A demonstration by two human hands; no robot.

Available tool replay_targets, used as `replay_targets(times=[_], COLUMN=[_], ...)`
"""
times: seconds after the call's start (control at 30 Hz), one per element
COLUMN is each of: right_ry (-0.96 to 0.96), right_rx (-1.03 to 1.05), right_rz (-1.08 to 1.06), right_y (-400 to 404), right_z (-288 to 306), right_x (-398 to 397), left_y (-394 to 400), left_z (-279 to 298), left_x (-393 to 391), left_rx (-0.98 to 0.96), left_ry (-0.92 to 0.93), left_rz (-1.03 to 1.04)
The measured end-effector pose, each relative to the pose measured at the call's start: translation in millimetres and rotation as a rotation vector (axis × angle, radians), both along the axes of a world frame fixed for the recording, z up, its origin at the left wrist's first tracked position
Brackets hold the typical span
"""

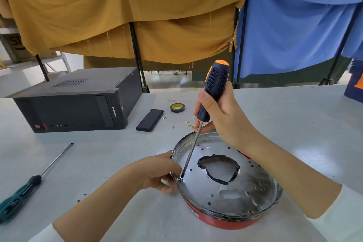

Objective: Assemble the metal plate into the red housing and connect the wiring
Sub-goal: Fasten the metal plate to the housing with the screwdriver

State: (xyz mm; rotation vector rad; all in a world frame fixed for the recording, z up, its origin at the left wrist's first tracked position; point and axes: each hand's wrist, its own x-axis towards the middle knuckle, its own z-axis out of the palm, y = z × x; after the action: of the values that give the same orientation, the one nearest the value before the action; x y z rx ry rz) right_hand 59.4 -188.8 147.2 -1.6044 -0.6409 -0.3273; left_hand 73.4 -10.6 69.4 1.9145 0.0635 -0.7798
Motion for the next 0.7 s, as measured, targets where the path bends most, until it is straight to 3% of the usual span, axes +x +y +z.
replay_targets(times=[0.7], right_ry=[-0.036], right_rx=[0.036], right_rz=[-0.073], right_y=[1.5], right_z=[-1.7], right_x=[1.3], left_y=[2.1], left_z=[0.3], left_x=[1.0], left_rx=[-0.01], left_ry=[0.009], left_rz=[-0.014])
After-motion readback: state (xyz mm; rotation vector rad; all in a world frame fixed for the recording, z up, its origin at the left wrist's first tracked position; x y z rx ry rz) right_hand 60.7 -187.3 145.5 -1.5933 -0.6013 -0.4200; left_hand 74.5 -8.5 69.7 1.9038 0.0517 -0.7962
